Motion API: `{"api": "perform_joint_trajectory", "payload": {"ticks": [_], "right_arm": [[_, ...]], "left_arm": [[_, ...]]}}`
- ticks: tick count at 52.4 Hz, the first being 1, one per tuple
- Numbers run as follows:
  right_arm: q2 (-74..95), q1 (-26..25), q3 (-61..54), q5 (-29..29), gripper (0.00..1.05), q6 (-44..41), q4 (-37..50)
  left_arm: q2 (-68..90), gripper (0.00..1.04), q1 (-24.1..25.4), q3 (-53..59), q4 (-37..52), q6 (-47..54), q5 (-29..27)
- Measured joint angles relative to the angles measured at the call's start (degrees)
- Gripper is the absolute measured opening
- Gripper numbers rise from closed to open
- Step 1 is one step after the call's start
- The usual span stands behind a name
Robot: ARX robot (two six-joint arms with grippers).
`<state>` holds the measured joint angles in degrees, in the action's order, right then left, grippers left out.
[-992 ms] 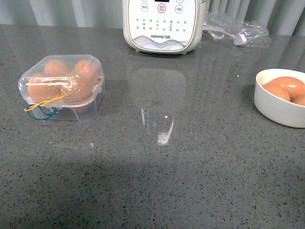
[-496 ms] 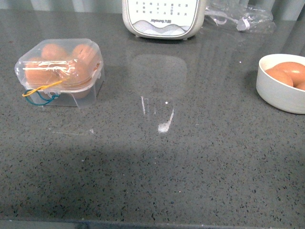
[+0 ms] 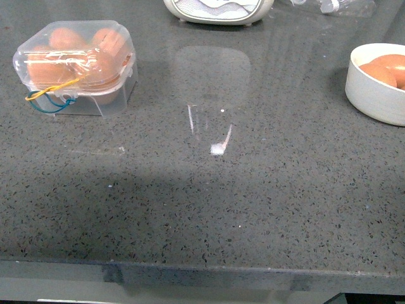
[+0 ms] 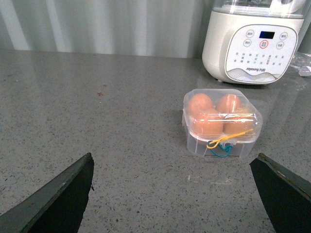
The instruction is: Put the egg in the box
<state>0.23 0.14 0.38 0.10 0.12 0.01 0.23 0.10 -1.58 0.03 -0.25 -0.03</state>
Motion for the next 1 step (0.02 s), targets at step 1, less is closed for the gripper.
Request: {"api": "perform_joint_trajectory", "payload": {"ticks": [1], "right_arm": [[0.0, 0.0, 0.0, 0.0, 0.98, -0.02, 0.0]], "left_arm": [[0.0, 0.98, -0.02, 0.0, 0.0, 0.0, 0.0]]}}
